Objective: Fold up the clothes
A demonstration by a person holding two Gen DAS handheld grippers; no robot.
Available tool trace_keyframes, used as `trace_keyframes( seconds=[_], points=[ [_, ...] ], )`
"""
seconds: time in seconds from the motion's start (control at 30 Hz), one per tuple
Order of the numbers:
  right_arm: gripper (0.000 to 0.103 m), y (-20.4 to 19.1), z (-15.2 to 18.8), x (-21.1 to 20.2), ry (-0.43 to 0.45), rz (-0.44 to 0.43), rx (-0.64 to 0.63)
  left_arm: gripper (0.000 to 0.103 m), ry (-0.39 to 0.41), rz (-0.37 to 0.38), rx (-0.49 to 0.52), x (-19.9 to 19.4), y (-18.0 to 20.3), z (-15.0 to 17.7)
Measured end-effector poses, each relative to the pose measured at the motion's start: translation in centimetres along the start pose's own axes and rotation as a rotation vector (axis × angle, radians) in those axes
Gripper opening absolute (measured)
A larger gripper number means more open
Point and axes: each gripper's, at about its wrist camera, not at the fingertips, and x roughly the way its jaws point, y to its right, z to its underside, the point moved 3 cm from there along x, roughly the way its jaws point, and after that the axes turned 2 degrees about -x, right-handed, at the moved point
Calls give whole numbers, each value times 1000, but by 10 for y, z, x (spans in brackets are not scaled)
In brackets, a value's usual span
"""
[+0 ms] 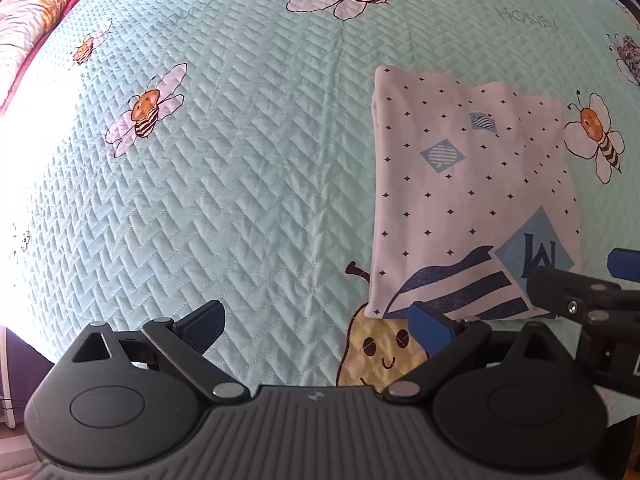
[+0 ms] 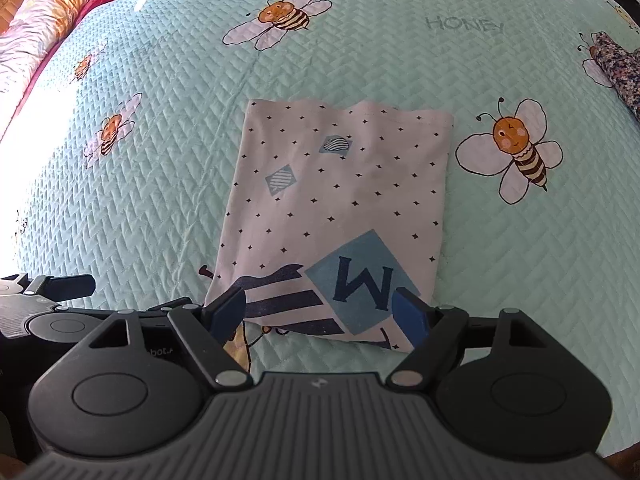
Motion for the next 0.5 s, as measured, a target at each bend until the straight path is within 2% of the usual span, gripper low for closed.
trace_keyframes(
  seconds=[0.23,0.5],
  points=[
    [81,-8,-6,-3,16,-8,-19,100,21,19,-14,-3,0,-2],
    [81,4,-3,-9,31,53,-8,100,52,44,24,-6,15,-3]
  ],
)
